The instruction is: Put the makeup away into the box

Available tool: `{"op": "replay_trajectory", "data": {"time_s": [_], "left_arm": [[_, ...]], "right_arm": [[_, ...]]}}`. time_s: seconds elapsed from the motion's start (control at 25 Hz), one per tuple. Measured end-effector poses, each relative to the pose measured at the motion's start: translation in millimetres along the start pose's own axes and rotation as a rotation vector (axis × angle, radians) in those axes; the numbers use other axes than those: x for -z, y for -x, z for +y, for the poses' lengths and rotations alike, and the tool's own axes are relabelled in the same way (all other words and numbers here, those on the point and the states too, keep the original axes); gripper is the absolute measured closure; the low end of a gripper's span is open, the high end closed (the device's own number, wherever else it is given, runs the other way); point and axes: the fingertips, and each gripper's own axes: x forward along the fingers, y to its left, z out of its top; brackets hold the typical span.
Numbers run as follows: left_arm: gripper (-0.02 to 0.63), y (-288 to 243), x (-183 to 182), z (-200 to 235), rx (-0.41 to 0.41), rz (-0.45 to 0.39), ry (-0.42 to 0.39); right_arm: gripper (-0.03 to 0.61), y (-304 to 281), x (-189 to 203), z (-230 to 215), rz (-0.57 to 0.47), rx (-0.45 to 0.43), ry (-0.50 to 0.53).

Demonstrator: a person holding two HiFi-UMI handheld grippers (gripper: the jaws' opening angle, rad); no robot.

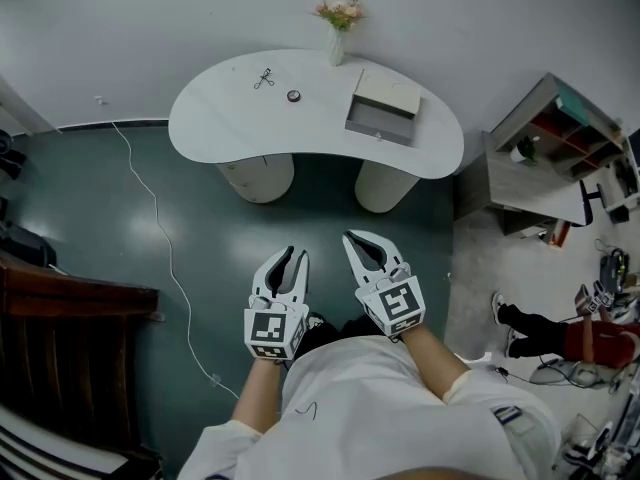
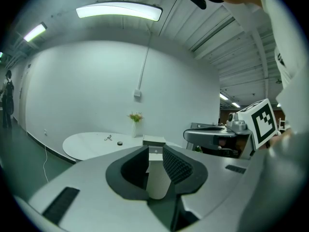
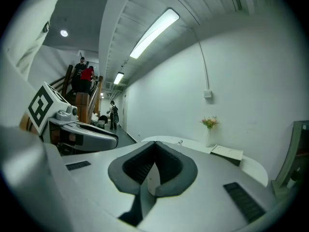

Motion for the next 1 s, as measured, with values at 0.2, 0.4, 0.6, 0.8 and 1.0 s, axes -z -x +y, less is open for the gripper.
{"op": "replay_trajectory", "data": {"time_s": [0.2,0.4,0.6,0.8,1.0], "left_arm": [[0.520,-11.7,1.6,19.7,0.013,0.015,0.008],[0.520,-38.2,5.9,32.5,0.004,0.040,0.019],[0.520,-79.0,-4.7,53.0,-0.026,0.051,0.005],[0.520,-132.1,-25.3,73.4,-0.057,0.057,-0.005],[0.520,-184.9,-35.7,79.8,-0.065,0.092,0.005]], "right_arm": [[0.580,-14.1,0.3,-4.6,0.024,0.023,-0.009],[0.580,-39.6,1.3,-30.0,0.005,0.031,-0.008],[0.581,-75.8,-12.3,-70.1,-0.019,0.035,-0.013],[0.580,-119.2,-27.1,-116.0,-0.041,-0.010,0.000],[0.580,-144.5,-32.9,-162.1,-0.041,-0.030,-0.024]]}}
